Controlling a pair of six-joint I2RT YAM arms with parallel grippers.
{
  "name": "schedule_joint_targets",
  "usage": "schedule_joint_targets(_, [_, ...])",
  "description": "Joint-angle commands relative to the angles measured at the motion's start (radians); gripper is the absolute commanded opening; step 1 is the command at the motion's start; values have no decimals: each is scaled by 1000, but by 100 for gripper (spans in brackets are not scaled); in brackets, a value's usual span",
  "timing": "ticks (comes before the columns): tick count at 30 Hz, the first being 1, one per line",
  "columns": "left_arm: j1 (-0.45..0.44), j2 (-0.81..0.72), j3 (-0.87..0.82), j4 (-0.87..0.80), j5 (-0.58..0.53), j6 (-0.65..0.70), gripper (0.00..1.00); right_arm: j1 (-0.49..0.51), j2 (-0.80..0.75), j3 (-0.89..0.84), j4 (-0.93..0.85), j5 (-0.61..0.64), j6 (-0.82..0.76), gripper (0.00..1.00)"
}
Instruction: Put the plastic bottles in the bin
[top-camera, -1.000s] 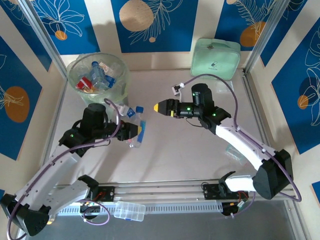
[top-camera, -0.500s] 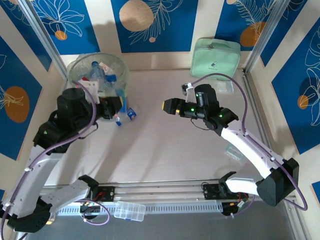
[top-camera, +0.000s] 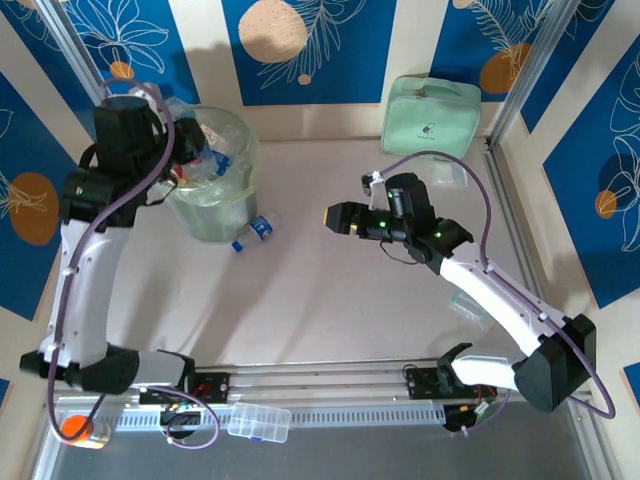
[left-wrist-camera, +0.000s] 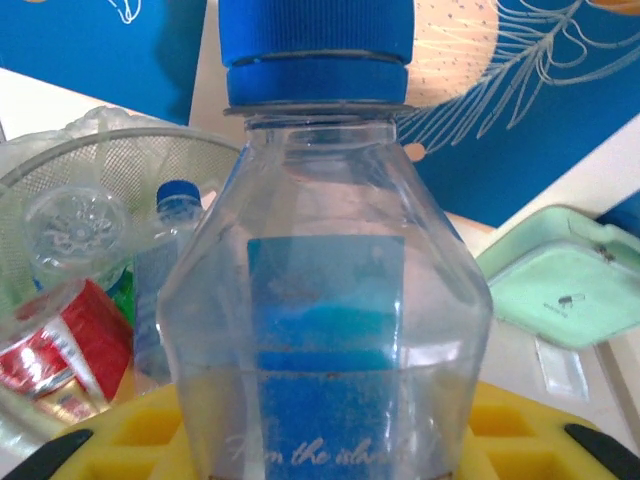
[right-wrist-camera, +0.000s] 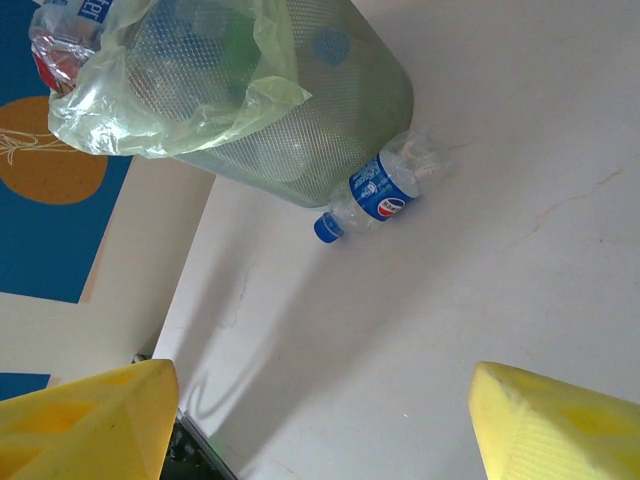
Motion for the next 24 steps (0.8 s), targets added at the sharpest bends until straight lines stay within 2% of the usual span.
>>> schedule_joint_targets(1, [5,110,118,9,116,18,24,7,20,-17,16,-7,-9,76])
schedule_joint_targets(4, [9,219,215,-17,109,30,25,9,34,-19,15,-8,-4,76])
schedule_joint_targets(8, [15,315,278,-22,101,21,31,10,43,-26,19,-4,-4,76])
schedule_joint_targets(17, [50,406,347,-60,-2,65,31,10,70,-24,20,-12,-8,76])
schedule_joint_targets(24, [62,439,312,-96,107,-18,34,10,66,-27,18,2,-16,76])
